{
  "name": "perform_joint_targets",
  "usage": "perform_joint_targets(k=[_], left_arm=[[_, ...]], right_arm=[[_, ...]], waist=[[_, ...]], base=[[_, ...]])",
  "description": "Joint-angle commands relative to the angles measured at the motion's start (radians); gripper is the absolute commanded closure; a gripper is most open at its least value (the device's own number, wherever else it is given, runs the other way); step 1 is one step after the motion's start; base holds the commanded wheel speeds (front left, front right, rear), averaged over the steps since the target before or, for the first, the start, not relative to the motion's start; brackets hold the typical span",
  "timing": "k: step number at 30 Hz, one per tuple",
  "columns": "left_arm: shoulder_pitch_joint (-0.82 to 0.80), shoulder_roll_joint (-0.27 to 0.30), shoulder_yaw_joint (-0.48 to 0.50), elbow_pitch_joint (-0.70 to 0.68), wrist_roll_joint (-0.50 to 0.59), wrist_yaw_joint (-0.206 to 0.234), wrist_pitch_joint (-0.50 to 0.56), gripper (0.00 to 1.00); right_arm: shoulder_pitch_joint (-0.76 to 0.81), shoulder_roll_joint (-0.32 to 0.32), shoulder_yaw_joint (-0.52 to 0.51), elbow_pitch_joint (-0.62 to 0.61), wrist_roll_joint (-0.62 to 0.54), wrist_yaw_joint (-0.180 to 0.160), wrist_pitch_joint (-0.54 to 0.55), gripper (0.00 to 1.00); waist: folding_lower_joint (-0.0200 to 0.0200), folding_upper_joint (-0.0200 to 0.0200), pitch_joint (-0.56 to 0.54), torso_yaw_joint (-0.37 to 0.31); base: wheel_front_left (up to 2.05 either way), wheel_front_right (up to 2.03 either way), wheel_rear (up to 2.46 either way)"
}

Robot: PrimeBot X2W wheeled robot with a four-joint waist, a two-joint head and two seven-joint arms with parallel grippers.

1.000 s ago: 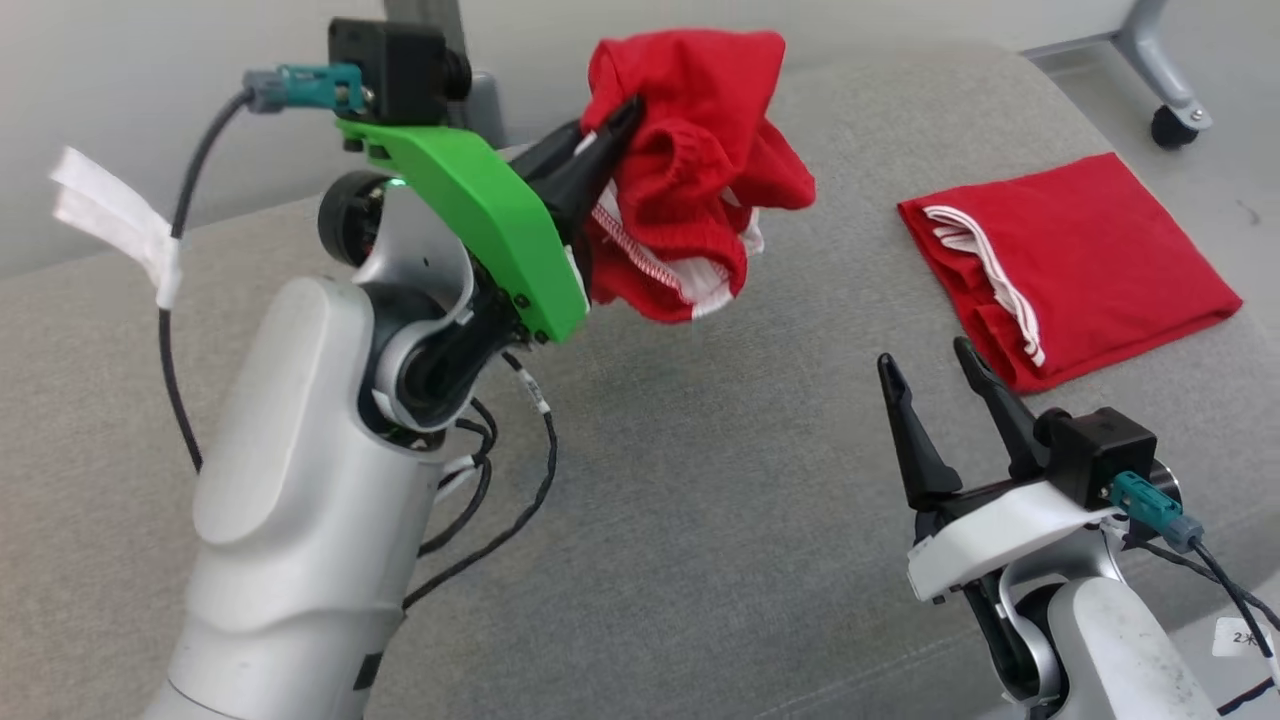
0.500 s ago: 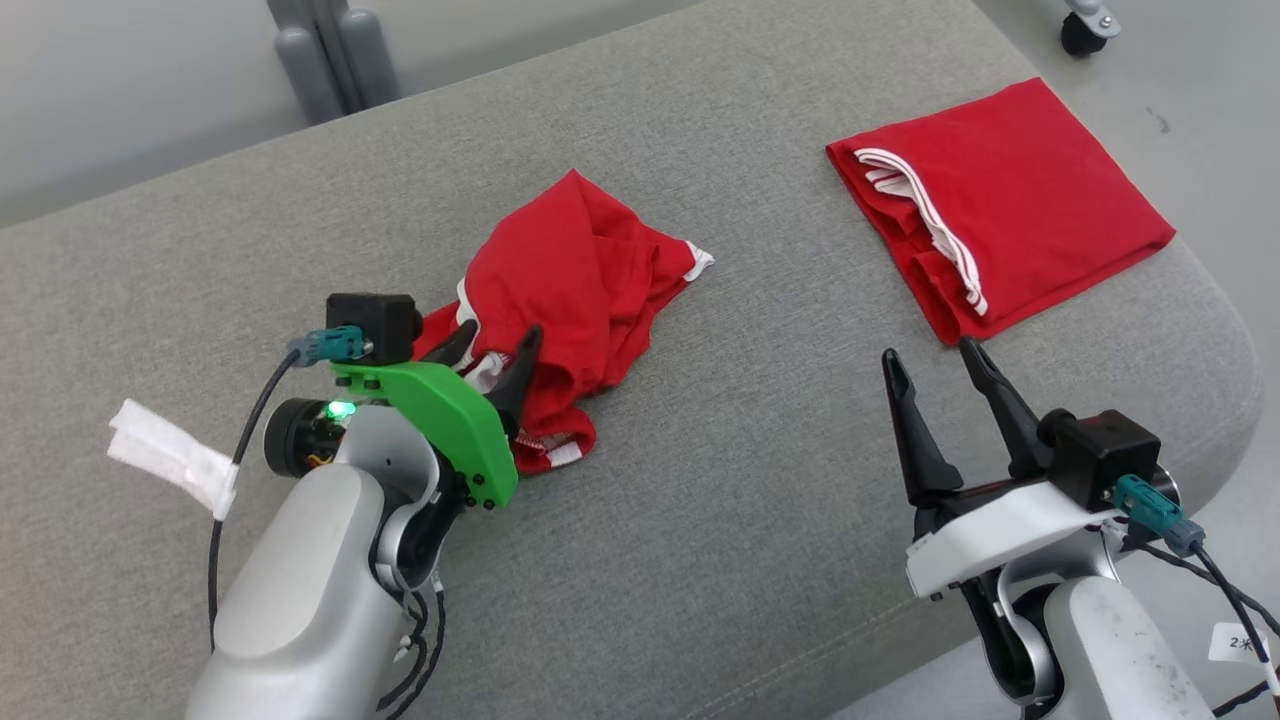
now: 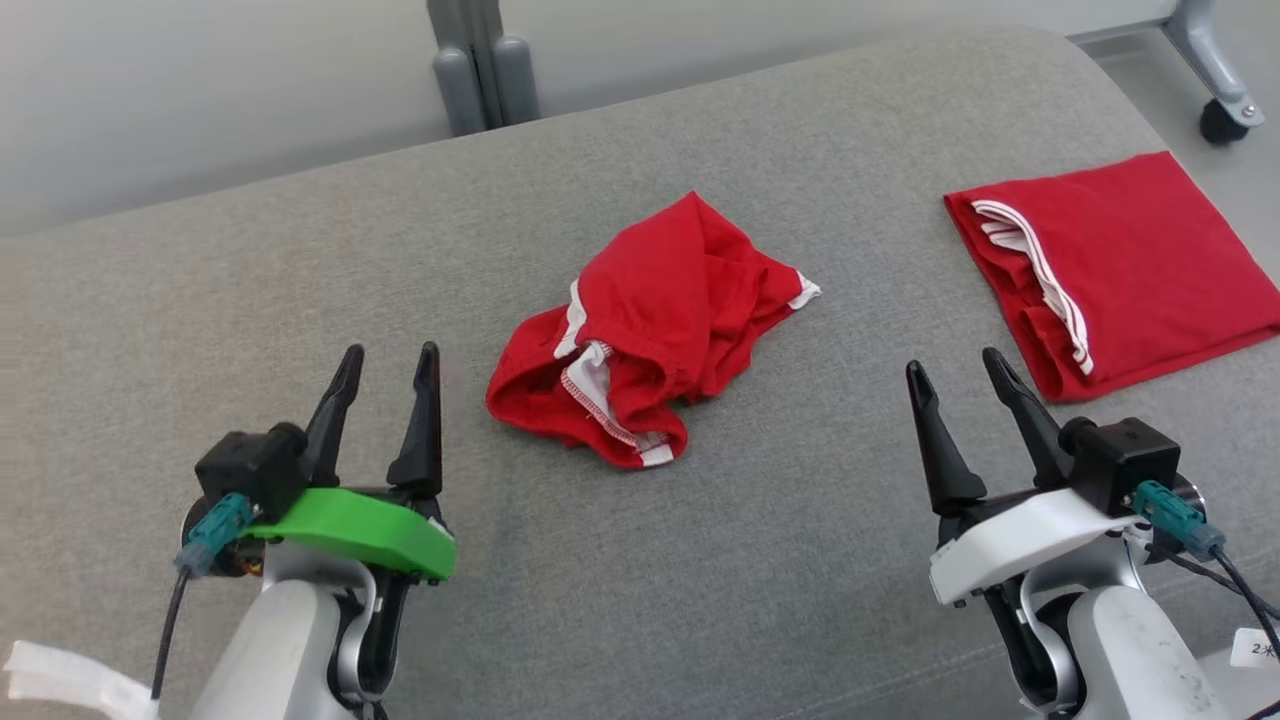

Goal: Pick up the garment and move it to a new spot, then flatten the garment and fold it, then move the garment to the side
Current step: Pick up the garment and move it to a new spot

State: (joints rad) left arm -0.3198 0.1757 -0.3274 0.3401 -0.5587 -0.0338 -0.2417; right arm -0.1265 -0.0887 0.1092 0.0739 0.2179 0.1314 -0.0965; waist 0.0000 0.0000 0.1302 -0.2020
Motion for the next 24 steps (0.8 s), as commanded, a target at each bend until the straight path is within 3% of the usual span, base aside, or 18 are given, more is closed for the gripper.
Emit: perform_joint_targets(k=[1, 12, 24], left_arm=[[0.039, 0.008, 0.015, -0.021, 0.015, 0.01, -0.013, 0.0], [0.225, 0.014, 0.145, -0.171, 0.104, 0.027, -0.023, 0.0], [0.338, 0.004, 0.216, -0.16, 0.137, -0.003, -0.023, 0.0]], right_arm=[[0.019, -0.006, -0.01, -0.003, -0.006, -0.002, 0.004, 0.0], [0.064, -0.001, -0.106, -0.022, -0.014, -0.002, 0.023, 0.0], [0.09, -0.006, -0.11, 0.016, -0.012, -0.002, 0.016, 0.0]], waist=[[0.0, 0.0, -0.062, 0.065], [0.0, 0.0, -0.114, 0.16], [0.0, 0.0, -0.126, 0.217]], base=[[0.0, 0.0, 0.0], [0.0, 0.0, 0.0], [0.0, 0.0, 0.0]])
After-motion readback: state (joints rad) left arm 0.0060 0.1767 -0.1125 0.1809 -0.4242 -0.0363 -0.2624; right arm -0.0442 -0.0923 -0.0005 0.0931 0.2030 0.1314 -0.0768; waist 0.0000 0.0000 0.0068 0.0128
